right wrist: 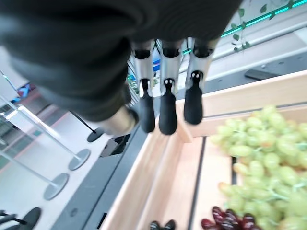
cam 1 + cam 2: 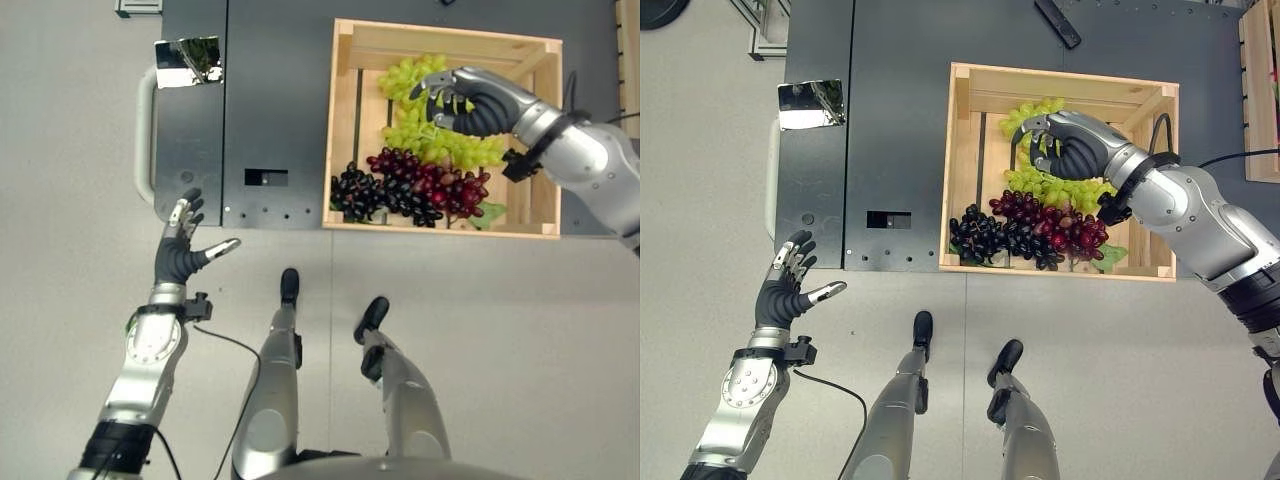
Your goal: Pick up the fruits from the basket on one side to the basket on the other side
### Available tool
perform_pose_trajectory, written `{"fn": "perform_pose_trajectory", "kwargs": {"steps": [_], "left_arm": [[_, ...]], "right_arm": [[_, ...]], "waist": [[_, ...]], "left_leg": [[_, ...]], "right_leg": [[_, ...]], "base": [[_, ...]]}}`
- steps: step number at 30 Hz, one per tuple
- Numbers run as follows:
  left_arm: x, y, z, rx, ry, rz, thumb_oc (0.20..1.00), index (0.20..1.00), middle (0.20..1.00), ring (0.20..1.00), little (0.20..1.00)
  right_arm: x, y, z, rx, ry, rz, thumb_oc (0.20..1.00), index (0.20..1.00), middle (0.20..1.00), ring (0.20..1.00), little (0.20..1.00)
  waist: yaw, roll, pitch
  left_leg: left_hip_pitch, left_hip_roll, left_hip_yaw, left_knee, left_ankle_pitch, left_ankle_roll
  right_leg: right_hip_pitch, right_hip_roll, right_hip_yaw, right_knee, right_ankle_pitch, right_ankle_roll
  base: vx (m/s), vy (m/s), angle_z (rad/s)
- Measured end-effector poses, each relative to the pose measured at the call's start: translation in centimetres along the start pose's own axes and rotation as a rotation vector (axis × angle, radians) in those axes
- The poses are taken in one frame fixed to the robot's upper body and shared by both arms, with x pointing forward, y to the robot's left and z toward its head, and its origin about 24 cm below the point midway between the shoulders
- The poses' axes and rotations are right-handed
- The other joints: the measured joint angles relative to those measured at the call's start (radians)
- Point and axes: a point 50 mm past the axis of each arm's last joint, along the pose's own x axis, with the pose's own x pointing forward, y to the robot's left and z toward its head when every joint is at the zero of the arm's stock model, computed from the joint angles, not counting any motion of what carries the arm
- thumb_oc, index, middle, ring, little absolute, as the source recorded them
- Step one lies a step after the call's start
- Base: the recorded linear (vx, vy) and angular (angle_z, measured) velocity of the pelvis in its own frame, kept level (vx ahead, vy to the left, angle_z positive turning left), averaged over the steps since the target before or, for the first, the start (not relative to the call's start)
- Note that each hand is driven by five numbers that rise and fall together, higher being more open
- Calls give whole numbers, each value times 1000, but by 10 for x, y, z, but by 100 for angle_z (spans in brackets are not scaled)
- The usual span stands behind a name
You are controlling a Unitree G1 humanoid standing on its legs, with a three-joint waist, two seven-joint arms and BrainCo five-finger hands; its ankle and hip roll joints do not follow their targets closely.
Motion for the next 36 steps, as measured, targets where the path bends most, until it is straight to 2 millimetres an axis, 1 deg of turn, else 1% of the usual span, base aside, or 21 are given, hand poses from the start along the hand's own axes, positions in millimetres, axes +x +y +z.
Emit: {"fn": "perform_pose_trajectory", "kwargs": {"steps": [1, 2, 3, 4, 5, 8, 11, 13, 14, 16, 19, 26, 31, 34, 36], "left_arm": [[0, 0, 0, 0, 0, 0, 1000, 1000, 1000, 1000, 1000], [0, 0, 0, 0, 1, -1, 1000, 1000, 1000, 1000, 1000], [0, 0, 0, 0, 1, -1, 1000, 1000, 1000, 1000, 1000], [0, 0, 0, 0, 2, -1, 1000, 1000, 1000, 1000, 1000], [0, 0, -1, 0, 3, -1, 1000, 1000, 1000, 1000, 1000], [-1, -1, -2, -1, 8, -5, 1000, 1000, 1000, 1000, 1000], [-2, -2, -3, -6, 13, -4, 1000, 1000, 1000, 1000, 1000], [-2, -3, -3, -9, 13, -6, 1000, 1000, 1000, 1000, 1000], [-2, -3, -3, -9, 13, -5, 1000, 1000, 1000, 1000, 1000], [-2, -3, -3, -9, 15, -6, 1000, 1000, 1000, 1000, 1000], [-2, -3, -3, -8, 12, -7, 1000, 1000, 1000, 1000, 1000], [-1, -4, -3, -10, 12, -5, 1000, 1000, 1000, 1000, 1000], [-1, -11, -3, -17, 13, -22, 1000, 1000, 1000, 1000, 1000], [-1, -13, -4, -21, 16, -27, 1000, 1000, 1000, 1000, 1000], [-1, -13, -3, -21, 14, -27, 1000, 1000, 1000, 1000, 1000]], "right_arm": [[0, 1, -6, -15, 26, 5, 1000, 1000, 1000, 1000, 1000], [-2, 3, -18, -36, 80, 10, 1000, 1000, 1000, 1000, 1000], [-2, 3, -22, -44, 103, 14, 1000, 1000, 1000, 1000, 1000], [-5, 6, -35, -68, 162, 27, 1000, 1000, 1000, 1000, 1000], [-5, 8, -40, -79, 190, 36, 1000, 1000, 1000, 1000, 1000], [-13, 14, -67, -126, 321, 60, 1000, 1000, 1000, 1000, 1000], [-17, 17, -78, -143, 380, 66, 1000, 1000, 1000, 1000, 1000], [-17, 20, -90, -154, 438, 67, 1000, 1000, 1000, 1000, 1000], [-19, 21, -98, -195, 482, 83, 1000, 1000, 1000, 1000, 1000], [-20, 25, -106, -242, 529, 104, 1000, 1000, 1000, 1000, 1000], [-18, 36, -113, -238, 574, 124, 1000, 1000, 1000, 1000, 1000], [-11, 40, -108, -274, 545, 119, 1000, 1000, 1000, 1000, 1000], [-7, 43, -104, -275, 531, 114, 1000, 1000, 1000, 1000, 1000], [4, 45, -95, -263, 500, 99, 1000, 1000, 1000, 1000, 1000], [7, 43, -92, -266, 490, 85, 1000, 1000, 1000, 1000, 1000]], "waist": [[0, -2, 1], [1, -3, 1], [1, -3, 1], [3, -3, 2], [3, -3, 2], [1, -3, 2], [0, -3, 2], [-1, -3, 2], [0, -3, 2], [0, -3, 2], [3, -2, 2], [8, 1, 3], [23, 5, 4], [22, 8, 4], [22, 9, 4]], "left_leg": [[0, 0, 0, 0, 0, 0], [0, 0, 0, -1, 0, 0], [0, 0, 0, -1, 0, 0], [-1, 1, 0, -2, 0, 0], [-1, 1, 1, -2, 0, 0], [-3, 0, 3, -6, 0, 0], [-6, 2, 9, -10, 0, 0], [-13, 2, 11, -11, 0, 0], [-25, 3, 11, -11, 0, 0], [-39, 3, 12, -10, 0, 0], [-47, 2, 13, -10, 0, 0], [-79, 3, 11, -9, 0, 0], [-101, 2, 10, -6, 0, 0], [-125, 1, 11, -3, 0, 0], [-136, 0, 14, -2, 2, 2]], "right_leg": [[0, 0, 0, -1, 0, 0], [0, -1, 0, -2, 1, 0], [1, 0, 0, -4, 1, 0], [1, 0, 0, -10, 5, 0], [2, 0, 0, -12, 6, 0], [-1, 0, 1, -17, 8, 2], [-2, 3, 2, -31, 15, 1], [-9, 4, 3, -34, 16, 1], [-21, 5, 4, -34, 17, 1], [-36, 5, 5, -34, 18, 0], [-41, 5, 5, -40, 18, 0], [-72, 5, 4, -41, 18, 0], [-94, 4, 4, -38, 18, 0], [-123, 1, 7, -28, 18, 0], [-136, 0, 10, -25, 18, 0]], "base": [[0, 0, 0], [0, 0, 0], [0, 0, 0], [0, 0, 0], [0, 0, 0], [0, 0, 0], [1, 8, -5], [-2, 6, -2], [0, 0, 0], [0, 0, 0], [0, 0, 0], [0, 0, 0], [0, 0, 0], [1, 2, -1], [-1, 0, -4]]}}
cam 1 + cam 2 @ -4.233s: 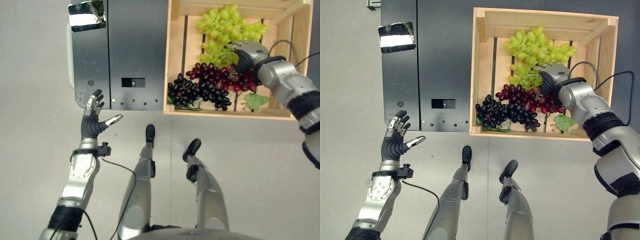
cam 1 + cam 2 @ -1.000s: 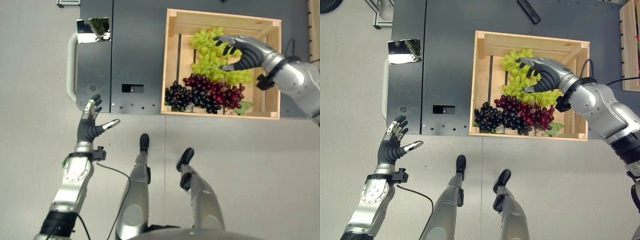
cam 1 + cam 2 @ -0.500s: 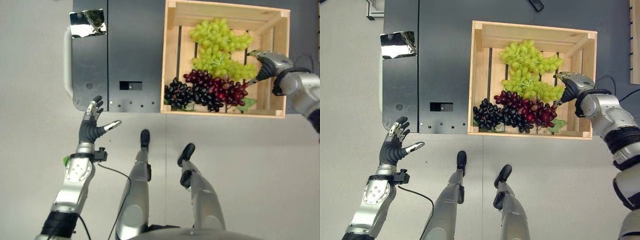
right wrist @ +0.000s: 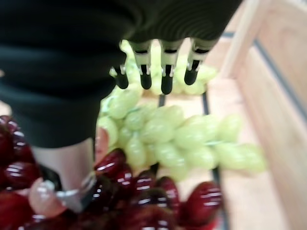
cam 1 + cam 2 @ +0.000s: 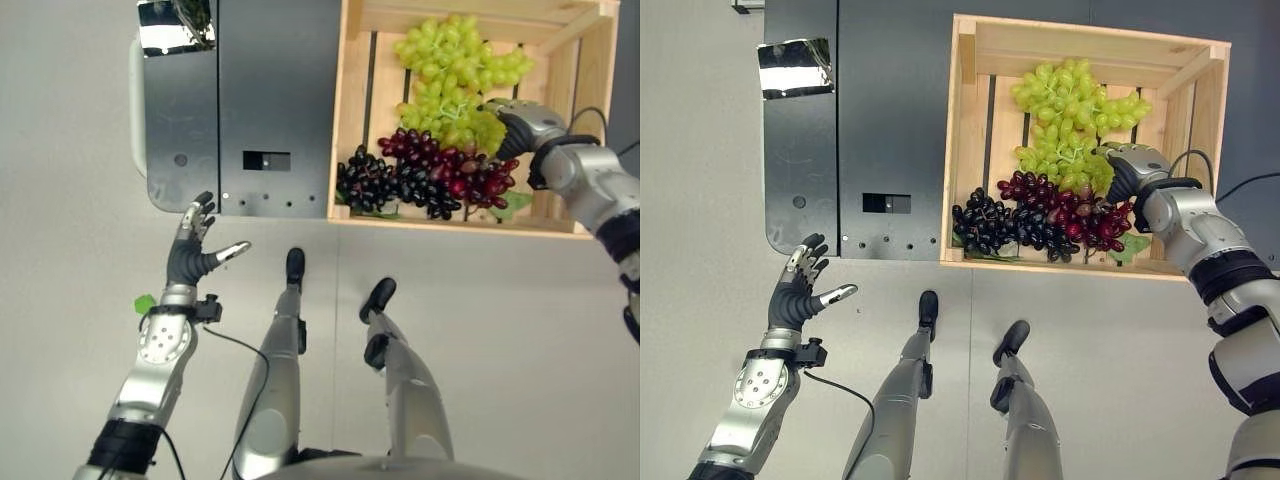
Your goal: Pick up the fruits from the basket on one side to the basket on the other side
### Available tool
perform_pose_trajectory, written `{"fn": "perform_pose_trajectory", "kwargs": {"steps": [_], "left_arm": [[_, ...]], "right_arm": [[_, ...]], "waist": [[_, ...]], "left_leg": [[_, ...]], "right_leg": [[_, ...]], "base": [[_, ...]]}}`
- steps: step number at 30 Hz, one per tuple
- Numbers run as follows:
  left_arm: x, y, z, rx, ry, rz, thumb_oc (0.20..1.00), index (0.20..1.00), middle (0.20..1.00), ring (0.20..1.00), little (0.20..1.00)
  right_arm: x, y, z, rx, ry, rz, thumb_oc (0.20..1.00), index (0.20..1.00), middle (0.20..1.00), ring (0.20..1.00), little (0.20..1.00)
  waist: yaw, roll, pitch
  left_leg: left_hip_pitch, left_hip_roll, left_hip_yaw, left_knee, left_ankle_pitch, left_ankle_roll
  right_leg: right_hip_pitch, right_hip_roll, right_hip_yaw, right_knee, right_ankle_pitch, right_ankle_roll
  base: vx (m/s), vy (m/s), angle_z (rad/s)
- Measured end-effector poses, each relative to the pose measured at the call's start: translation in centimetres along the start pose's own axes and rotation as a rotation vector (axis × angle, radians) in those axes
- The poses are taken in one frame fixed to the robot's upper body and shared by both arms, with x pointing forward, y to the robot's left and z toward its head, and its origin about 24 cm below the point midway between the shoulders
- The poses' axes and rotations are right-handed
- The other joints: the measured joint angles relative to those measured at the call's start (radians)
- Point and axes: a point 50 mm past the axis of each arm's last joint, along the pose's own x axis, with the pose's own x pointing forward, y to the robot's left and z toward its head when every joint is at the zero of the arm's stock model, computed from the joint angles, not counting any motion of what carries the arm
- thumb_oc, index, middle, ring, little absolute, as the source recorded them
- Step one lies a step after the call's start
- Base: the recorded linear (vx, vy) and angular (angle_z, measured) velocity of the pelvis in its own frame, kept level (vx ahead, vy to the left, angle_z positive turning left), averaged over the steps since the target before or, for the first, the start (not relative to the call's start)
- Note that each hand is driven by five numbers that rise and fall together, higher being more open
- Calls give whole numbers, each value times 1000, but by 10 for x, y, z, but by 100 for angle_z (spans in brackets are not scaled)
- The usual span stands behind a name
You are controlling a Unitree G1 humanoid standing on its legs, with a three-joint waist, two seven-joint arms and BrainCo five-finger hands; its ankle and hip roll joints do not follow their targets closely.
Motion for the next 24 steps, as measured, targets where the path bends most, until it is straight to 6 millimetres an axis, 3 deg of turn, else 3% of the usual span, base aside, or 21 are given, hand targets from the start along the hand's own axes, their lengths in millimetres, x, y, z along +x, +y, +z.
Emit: {"fn": "perform_pose_trajectory", "kwargs": {"steps": [7, 24], "left_arm": [[0, -2, 0, -6, 0, 3, 1000, 1000, 1000, 1000, 1000], [-1, -11, -1, -28, 2, -10, 1000, 1000, 1000, 1000, 1000]], "right_arm": [[1, -20, 25, 2, -101, -85, 1000, 1000, 1000, 1000, 1000], [5, -23, 32, 26, -113, -120, 1000, 1000, 1000, 1000, 1000]], "waist": [[-8, 19, 3], [-23, 48, 1]], "left_leg": [[-30, -1, 9, 4, 2, 2], [-61, -10, 11, 4, 16, 7]], "right_leg": [[-46, -3, 18, 20, 0, 0], [-101, -18, 31, 65, -7, -3]], "base": [[12, -3, -5], [5, -2, 0]]}}
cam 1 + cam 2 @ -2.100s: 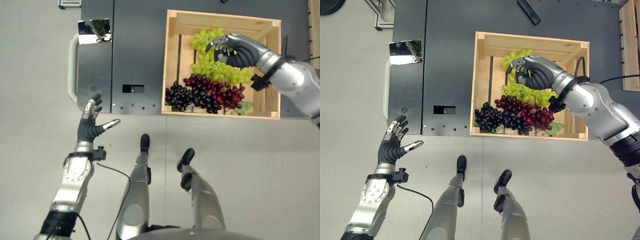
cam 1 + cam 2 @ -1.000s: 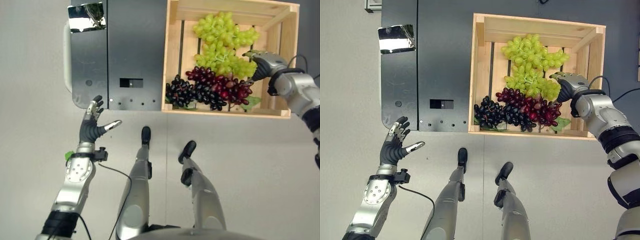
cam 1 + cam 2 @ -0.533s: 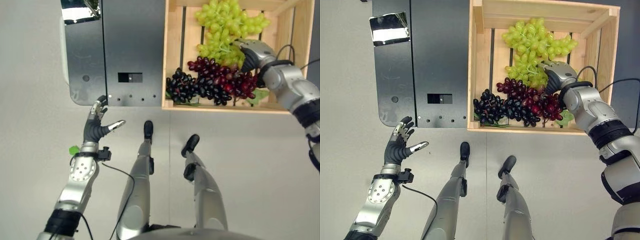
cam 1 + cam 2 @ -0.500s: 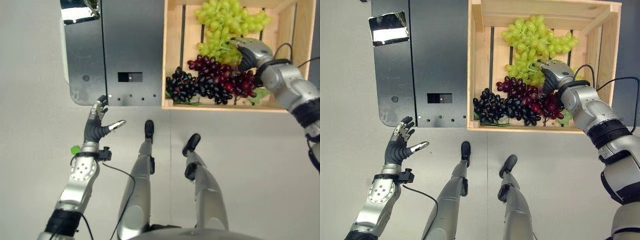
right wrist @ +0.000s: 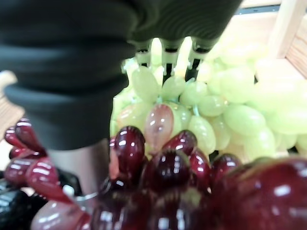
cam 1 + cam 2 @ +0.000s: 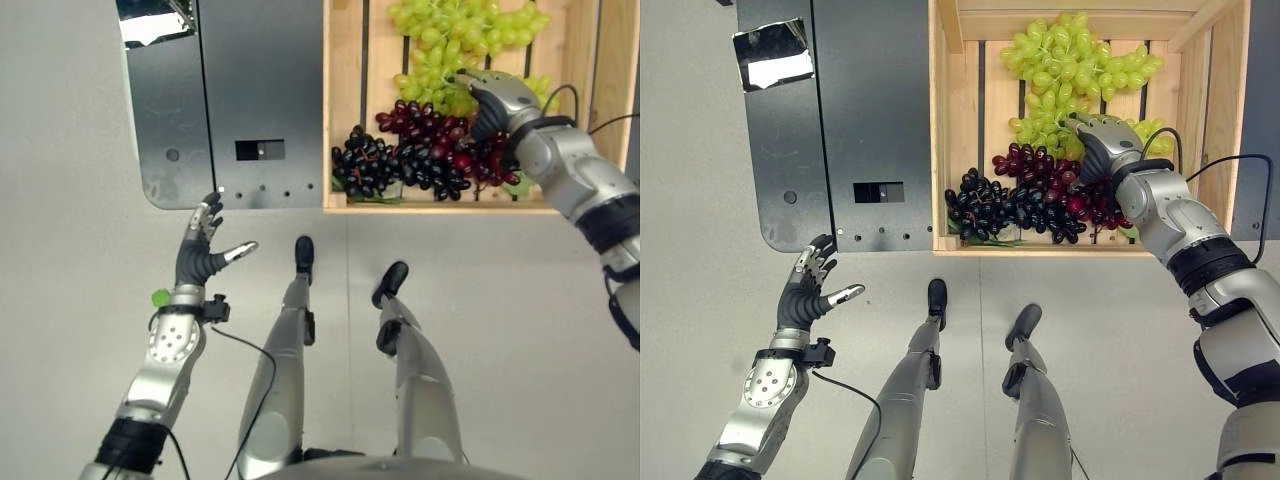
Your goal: Pick up the fruits from the basket on one side to the basket on the other side
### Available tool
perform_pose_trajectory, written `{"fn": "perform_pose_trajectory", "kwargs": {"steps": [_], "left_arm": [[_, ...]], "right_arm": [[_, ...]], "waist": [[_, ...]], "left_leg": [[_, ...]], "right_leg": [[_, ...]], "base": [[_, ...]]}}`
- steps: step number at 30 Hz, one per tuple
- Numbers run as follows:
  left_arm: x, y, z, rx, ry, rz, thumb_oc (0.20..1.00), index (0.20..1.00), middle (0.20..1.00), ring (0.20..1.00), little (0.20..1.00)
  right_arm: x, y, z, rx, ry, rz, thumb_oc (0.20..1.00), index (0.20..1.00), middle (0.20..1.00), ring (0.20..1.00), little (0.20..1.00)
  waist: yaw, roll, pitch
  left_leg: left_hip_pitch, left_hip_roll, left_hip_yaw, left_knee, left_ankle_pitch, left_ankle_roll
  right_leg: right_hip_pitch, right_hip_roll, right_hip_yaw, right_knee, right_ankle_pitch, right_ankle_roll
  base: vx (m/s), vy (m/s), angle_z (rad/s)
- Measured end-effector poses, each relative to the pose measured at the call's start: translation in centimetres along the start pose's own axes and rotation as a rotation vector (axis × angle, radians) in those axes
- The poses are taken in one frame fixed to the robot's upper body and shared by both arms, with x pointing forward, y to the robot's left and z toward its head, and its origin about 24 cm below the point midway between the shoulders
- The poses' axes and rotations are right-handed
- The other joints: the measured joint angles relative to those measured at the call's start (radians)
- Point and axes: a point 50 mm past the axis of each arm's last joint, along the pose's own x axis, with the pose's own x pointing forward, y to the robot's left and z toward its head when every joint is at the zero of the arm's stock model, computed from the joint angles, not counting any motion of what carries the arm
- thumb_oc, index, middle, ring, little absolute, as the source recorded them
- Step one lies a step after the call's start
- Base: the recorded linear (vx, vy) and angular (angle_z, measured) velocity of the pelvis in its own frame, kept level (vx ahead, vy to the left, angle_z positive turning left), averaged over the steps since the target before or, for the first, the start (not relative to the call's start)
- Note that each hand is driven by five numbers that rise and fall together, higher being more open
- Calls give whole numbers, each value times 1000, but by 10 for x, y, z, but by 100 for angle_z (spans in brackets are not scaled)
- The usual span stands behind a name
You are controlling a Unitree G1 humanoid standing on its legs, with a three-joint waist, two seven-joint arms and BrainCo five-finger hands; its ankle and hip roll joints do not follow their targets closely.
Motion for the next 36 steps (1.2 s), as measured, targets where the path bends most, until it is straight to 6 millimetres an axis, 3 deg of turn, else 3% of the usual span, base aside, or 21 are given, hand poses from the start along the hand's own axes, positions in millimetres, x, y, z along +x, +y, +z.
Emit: {"fn": "perform_pose_trajectory", "kwargs": {"steps": [6, 7, 8, 19, 25, 31, 36], "left_arm": [[0, -1, 0, -7, -1, 2, 1000, 1000, 1000, 1000, 1000], [0, -1, 0, -7, 0, 3, 1000, 1000, 1000, 1000, 1000], [0, -1, 0, -7, 0, 3, 1000, 1000, 1000, 1000, 1000], [-1, -11, -3, -37, 10, -14, 1000, 1000, 1000, 1000, 1000], [2, -13, -1, -47, 0, 0, 1000, 1000, 1000, 1000, 1000], [4, -14, 1, -50, -9, 0, 1000, 1000, 1000, 1000, 1000], [4, -13, 1, -51, -12, 5, 1000, 1000, 1000, 1000, 1000]], "right_arm": [[1, 0, 2, 4, -3, -8, 1000, 1000, 1000, 1000, 1000], [1, 1, 2, 6, -2, -7, 853, 853, 853, 853, 853], [3, 2, 2, 11, 0, -4, 200, 200, 200, 200, 200], [23, 2, 11, 35, 65, -30, 200, 200, 200, 200, 200], [24, 7, 17, 39, 67, -34, 200, 200, 200, 200, 200], [15, 10, 29, 21, -17, -35, 200, 200, 200, 200, 200], [-2, 11, 47, 112, -135, -53, 200, 200, 200, 200, 200]], "waist": [[-1, 2, -1], [-1, 2, -1], [-1, 2, -1], [1, 24, -13], [0, 26, -14], [-4, 26, -14], [-7, 26, -14]], "left_leg": [[-4, 0, 0, -1, 3, -1], [-4, 0, 0, -1, 3, -2], [-2, 1, -1, -1, 3, -2], [1, 2, -2, 0, 11, -2], [1, 3, -3, 1, 13, -3], [1, 4, -2, -1, 14, -3], [1, 5, -2, -4, 13, -3]], "right_leg": [[-10, -2, 3, 10, -2, -2], [-10, -1, 3, 9, -2, -2], [-9, -2, 3, 10, -2, -2], [-7, 0, 5, 20, -1, -5], [-7, -1, 0, 23, 0, -6], [-7, 0, 0, 21, -1, -6], [-6, 1, -3, 18, -1, -6]], "base": [[-11, -2, -1], [71, -3, 0], [0, 0, 0], [-1, 1, 0], [-26, 2, 0], [0, 0, 0], [0, 0, 0]]}}
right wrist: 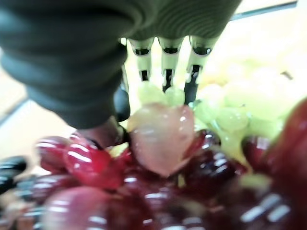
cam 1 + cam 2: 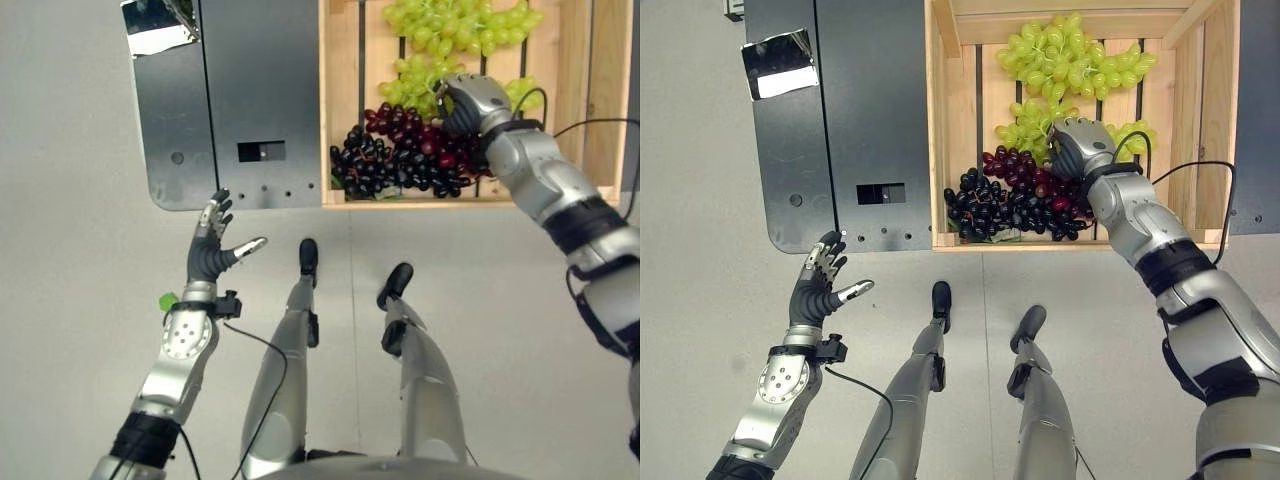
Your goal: Pick up the fruits from the basket on one side to the basket on the other side
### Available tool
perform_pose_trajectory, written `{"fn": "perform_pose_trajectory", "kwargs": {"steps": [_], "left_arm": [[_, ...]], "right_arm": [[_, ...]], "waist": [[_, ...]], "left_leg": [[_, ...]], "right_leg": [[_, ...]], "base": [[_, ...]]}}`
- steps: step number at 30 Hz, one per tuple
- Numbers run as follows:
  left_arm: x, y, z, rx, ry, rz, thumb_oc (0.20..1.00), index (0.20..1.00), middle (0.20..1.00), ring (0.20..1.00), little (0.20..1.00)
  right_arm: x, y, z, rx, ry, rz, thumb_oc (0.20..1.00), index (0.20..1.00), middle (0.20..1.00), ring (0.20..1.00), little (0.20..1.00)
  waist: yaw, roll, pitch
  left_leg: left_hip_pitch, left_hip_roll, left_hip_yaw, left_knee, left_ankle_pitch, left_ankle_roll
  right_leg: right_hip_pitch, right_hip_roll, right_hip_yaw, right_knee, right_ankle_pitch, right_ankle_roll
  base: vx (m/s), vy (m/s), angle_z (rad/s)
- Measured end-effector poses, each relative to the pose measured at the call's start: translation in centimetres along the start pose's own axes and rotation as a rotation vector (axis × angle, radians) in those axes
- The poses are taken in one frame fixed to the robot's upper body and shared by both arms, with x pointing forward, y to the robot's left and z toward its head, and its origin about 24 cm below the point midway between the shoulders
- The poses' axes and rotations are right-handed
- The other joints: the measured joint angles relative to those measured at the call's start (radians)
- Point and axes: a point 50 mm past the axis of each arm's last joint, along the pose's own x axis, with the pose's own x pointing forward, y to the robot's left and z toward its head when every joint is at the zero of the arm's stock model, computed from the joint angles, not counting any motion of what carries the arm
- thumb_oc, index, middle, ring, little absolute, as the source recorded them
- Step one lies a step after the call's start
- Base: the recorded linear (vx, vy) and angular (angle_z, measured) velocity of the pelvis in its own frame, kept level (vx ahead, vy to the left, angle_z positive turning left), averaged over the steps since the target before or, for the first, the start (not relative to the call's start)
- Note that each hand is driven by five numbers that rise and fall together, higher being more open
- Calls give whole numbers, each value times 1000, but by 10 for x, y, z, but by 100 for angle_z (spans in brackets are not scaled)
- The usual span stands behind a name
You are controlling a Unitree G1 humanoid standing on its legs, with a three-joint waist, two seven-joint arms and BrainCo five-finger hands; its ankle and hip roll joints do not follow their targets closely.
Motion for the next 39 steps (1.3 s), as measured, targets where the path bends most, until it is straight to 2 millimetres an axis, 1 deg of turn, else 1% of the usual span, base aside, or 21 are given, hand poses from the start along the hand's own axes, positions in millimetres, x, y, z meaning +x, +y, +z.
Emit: {"fn": "perform_pose_trajectory", "kwargs": {"steps": [2, 3, 6, 7, 9, 10, 11, 13, 15, 16, 19, 23, 24, 25, 26, 27, 29, 33, 38, 39], "left_arm": [[0, 0, 0, 0, -1, -1, 1000, 1000, 1000, 1000, 1000], [0, 0, 1, 7, -4, -4, 1000, 1000, 1000, 1000, 1000], [-1, 3, 0, 17, 0, 1, 1000, 1000, 1000, 1000, 1000], [-3, 4, 2, 21, -3, 0, 1000, 1000, 1000, 1000, 1000], [-4, 7, 2, 32, -1, -1, 1000, 1000, 1000, 1000, 1000], [-5, 9, 3, 35, -6, 2, 1000, 1000, 1000, 1000, 1000], [-6, 10, 5, 38, -12, 4, 1000, 1000, 1000, 1000, 1000], [-9, 17, 6, 56, -10, 12, 1000, 1000, 1000, 1000, 1000], [-12, 22, 5, 65, -1, 27, 1000, 1000, 1000, 1000, 1000], [-15, 26, 5, 73, 5, 37, 1000, 1000, 1000, 1000, 1000], [-17, 28, 3, 84, 15, 36, 1000, 1000, 1000, 1000, 1000], [-17, 29, 4, 120, 10, 22, 1000, 1000, 1000, 1000, 1000], [-17, 29, 4, 123, 9, 20, 1000, 1000, 1000, 1000, 1000], [-17, 31, 5, 127, 6, 24, 1000, 1000, 1000, 1000, 1000], [-16, 31, 5, 129, 4, 26, 1000, 1000, 1000, 1000, 1000], [-16, 33, 6, 130, 3, 30, 1000, 1000, 1000, 1000, 1000], [-16, 36, 7, 136, -2, 42, 1000, 1000, 1000, 1000, 1000], [-16, 36, 7, 134, -1, 42, 1000, 1000, 1000, 1000, 1000], [-17, 35, 6, 131, 3, 42, 1000, 1000, 1000, 1000, 1000], [-17, 34, 6, 129, 4, 41, 1000, 1000, 1000, 1000, 1000]], "right_arm": [[-4, -1, 8, 34, -43, 3, 200, 200, 200, 200, 200], [-13, -4, 12, 47, -84, 7, 200, 200, 200, 200, 200], [-27, -5, 19, 94, -165, 38, 200, 200, 200, 200, 200], [-38, -5, 28, 122, -232, 64, 200, 200, 200, 200, 200], [-46, -4, 41, 155, -318, 94, 200, 200, 200, 200, 200], [-53, -6, 51, 173, -380, 108, 200, 200, 200, 200, 200], [-59, -9, 54, 174, -410, 114, 200, 200, 200, 200, 200], [-71, -14, 56, 191, -450, 137, 200, 200, 200, 200, 200], [-77, -18, 53, 225, -451, 135, 200, 200, 200, 200, 200], [-79, -24, 52, 244, -453, 126, 200, 200, 200, 200, 200], [-82, -36, 50, 270, -458, 94, 200, 200, 200, 200, 200], [-85, -38, 50, 246, -469, 103, 200, 200, 200, 200, 200], [-85, -38, 50, 245, -471, 104, 228, 228, 228, 228, 228], [-85, -39, 51, 245, -479, 103, 520, 520, 520, 520, 520], [-85, -39, 51, 244, -479, 103, 570, 570, 570, 570, 570], [-85, -39, 50, 244, -477, 104, 1000, 1000, 1000, 1000, 1000], [-85, -39, 50, 244, -476, 104, 1000, 1000, 1000, 1000, 1000], [-84, -39, 45, 223, -454, 96, 1000, 1000, 1000, 1000, 1000], [-75, -38, 24, 134, -351, 67, 1000, 1000, 1000, 1000, 1000], [-70, -38, 15, 100, -306, 60, 1000, 1000, 1000, 1000, 1000]], "waist": [[0, 0, 0], [3, 0, 0], [-2, -3, 3], [-3, -4, 3], [-11, -5, 3], [-22, -7, 4], [-26, -9, 5], [-30, -17, 5], [-36, -23, 5], [-40, -28, 6], [-46, -37, 9], [-47, -40, 10], [-47, -40, 11], [-47, -40, 11], [-47, -40, 11], [-47, -40, 11], [-46, -40, 11], [-46, -41, 11], [-45, -41, 11], [-45, -41, 11]], "left_leg": [[1, 0, -1, 0, 0, 0], [0, 0, -1, 0, 0, 0], [18, -2, -3, -2, 0, 0], [31, -2, -4, -4, 0, 0], [47, -2, -5, -5, 0, 0], [56, -2, -6, -5, 0, 0], [60, -1, -7, -4, 0, 1], [78, 0, -6, -3, 1, 2], [98, -1, -8, -4, 1, 2], [107, -2, -8, -4, 2, 2], [118, -2, -9, -5, 4, 3], [149, -4, -10, -9, 4, 2], [156, -4, -10, -11, 4, 2], [167, -5, -10, -13, 4, 2], [170, -5, -10, -14, 4, 2], [173, -5, -9, -14, 4, 2], [176, -4, -8, -13, 4, 3], [176, -4, -4, -13, 4, 3], [172, -4, -3, -16, 4, 3], [170, -4, -3, -18, 4, 3]], "right_leg": [[1, 0, 0, 0, 0, 0], [2, 0, -2, 0, 0, 0], [21, 1, -6, -1, 0, 1], [35, 1, -7, -2, -1, 1], [52, 2, -7, -3, -1, 1], [62, 3, -8, -3, -1, 1], [68, 3, -8, -3, -1, 1], [84, 3, -9, 0, -1, 1], [106, 3, -10, -2, -1, 1], [114, 3, -10, -1, -1, 1], [126, 2, -10, 0, 0, 1], [157, 1, -12, -4, -1, 2], [162, 1, -12, -4, -1, 3], [174, 1, -13, -7, -2, 4], [177, 2, -13, -9, -2, 4], [180, 1, -13, -9, -2, 4], [183, 2, -11, -8, -1, 4], [183, 2, -10, -8, -1, 4], [177, 2, -9, -10, -1, 4], [175, 3, -9, -12, -1, 4]], "base": [[0, 0, 0], [-3, -4, 3], [-6, -14, 4], [0, 0, 0], [-5, -15, 1], [-10, -31, 2], [-4, -35, 2], [0, 0, 0], [0, 0, 0], [0, 0, 0], [0, 0, 0], [0, 0, 0], [0, 0, 0], [0, 0, 0], [0, 0, 0], [0, 0, 0], [0, 0, 0], [0, 0, 0], [0, 0, 0], [0, 0, 0]]}}
